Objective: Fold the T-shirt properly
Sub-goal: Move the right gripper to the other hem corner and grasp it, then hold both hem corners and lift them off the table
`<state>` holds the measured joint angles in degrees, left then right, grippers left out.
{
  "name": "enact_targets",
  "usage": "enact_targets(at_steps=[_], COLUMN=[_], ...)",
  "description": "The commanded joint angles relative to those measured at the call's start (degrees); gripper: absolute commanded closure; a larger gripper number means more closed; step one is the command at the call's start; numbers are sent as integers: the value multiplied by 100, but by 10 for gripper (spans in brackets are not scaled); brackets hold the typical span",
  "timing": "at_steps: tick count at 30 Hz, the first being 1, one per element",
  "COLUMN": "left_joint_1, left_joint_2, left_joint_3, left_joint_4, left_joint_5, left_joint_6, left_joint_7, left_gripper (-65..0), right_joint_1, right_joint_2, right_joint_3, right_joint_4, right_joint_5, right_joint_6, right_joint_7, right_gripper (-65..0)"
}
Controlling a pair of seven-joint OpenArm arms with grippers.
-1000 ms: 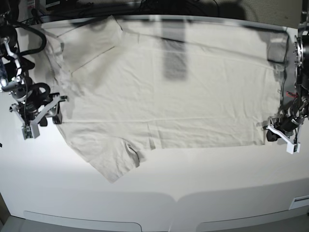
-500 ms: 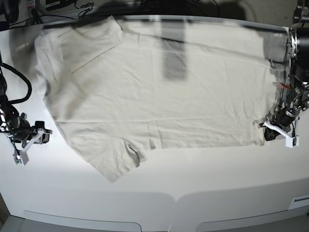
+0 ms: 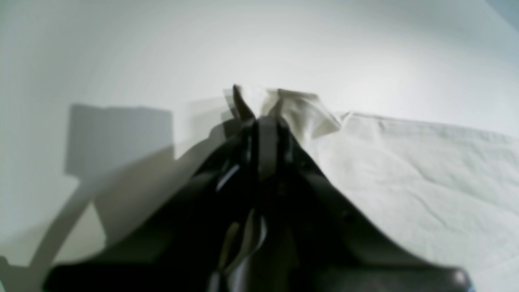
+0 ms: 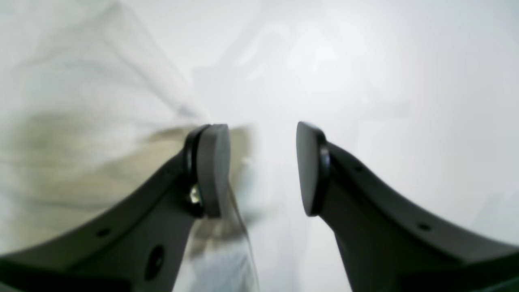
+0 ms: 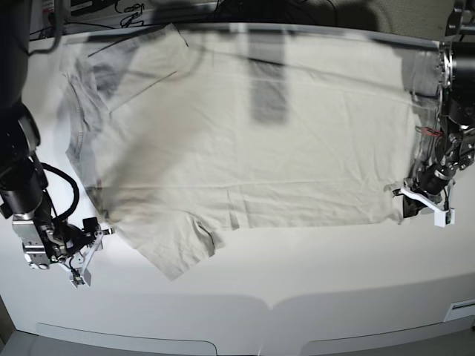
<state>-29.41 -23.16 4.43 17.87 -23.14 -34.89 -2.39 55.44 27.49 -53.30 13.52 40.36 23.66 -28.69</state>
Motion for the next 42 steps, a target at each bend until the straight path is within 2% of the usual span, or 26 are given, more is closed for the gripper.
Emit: enact_targets(at_steps=[1, 3, 5, 13, 19, 26, 30, 35, 38, 42], left_joint_1=[-11, -9, -9, 4, 4, 2, 4, 4, 4, 4], left_joint_2=[-17, -17, -17, 55, 96, 92, 92, 94, 94, 94], left_joint_3=[13, 13, 13, 13, 13, 13, 13, 13, 13, 13], left_joint_4=[-24, -24, -24, -24, -24, -24, -24, -24, -24, -24], left_joint_5=[205, 205, 208, 208, 205, 208, 208, 210, 210, 210], left_joint_6=[57, 57, 57, 57, 57, 57, 57, 57, 55, 57], left_joint_7=[446, 446, 446, 446, 444, 444, 444, 444, 446, 444], left_gripper=[0, 0, 0, 0, 0, 0, 0, 0, 0, 0], right_joint_1=[286, 361, 380, 369, 157, -310, -304, -179, -44, 105], right_joint_2=[-52, -280, -400, -317, -142, -129, -162, -212, -195, -192], right_joint_3=[20, 74, 197, 905, 984, 984, 984, 986, 986, 986], right_joint_4=[-210, -632, -780, -778, -778, -778, -774, -774, -774, -774], right_joint_5=[-129, -317, -334, -313, -422, -420, -321, -168, 251, 382], right_joint_6=[129, 313, 431, 887, 892, 892, 894, 1040, 1235, 1255], right_joint_7=[234, 522, 551, 55, 70, 535, 704, 726, 656, 420], right_gripper=[-270, -270, -270, -270, -270, -270, -269, -269, -270, -270])
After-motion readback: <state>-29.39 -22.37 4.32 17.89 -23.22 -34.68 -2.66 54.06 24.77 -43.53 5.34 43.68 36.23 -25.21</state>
